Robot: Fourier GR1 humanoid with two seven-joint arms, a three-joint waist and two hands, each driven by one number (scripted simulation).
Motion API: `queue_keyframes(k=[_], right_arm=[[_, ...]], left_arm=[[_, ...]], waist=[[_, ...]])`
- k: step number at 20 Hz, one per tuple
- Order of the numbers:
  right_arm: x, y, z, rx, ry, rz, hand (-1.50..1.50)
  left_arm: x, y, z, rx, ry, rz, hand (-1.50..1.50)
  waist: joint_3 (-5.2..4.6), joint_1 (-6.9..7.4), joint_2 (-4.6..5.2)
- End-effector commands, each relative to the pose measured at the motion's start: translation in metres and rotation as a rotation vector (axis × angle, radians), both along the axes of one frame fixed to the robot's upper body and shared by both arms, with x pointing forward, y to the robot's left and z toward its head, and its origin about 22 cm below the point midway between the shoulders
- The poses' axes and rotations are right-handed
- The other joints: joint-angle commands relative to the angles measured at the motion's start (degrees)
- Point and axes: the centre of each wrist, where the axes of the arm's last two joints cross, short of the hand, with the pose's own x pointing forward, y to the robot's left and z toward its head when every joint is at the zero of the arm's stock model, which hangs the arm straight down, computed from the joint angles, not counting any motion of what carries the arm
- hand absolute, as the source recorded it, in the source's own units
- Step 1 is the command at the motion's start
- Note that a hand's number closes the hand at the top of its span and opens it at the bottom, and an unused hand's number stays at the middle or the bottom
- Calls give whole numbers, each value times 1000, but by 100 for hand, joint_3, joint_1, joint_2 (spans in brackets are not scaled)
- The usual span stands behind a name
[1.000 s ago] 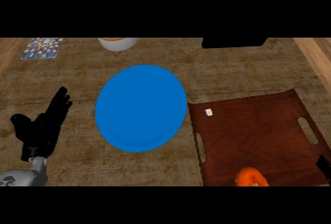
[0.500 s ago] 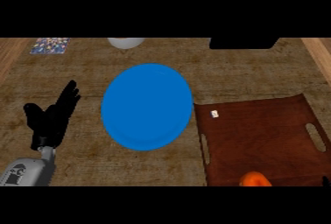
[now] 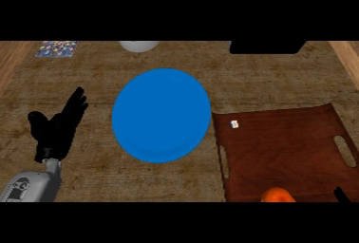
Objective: Pick the squash from the tray and place it in the plate
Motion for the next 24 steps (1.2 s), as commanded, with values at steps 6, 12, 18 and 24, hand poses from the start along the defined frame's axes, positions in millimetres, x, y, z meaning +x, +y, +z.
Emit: queue_keyframes(k=[6, 12, 18, 24], right_arm=[[27, 13, 9, -108, 206, 7, -150], [41, 22, 11, -117, 284, 44, -150], [63, 50, -14, -144, 284, 31, -150], [84, 31, -19, -173, 316, 28, -150]], left_arm=[[-8, 10, 13, 0, -7, -9, 0], [17, 10, 3, -17, 2, -6, 0], [7, -8, -2, -8, -15, -16, 0], [7, 2, -3, 20, -3, -10, 0]], waist=[[5, 19, -15], [4, -33, -6], [5, -15, -10], [6, -16, -11]])
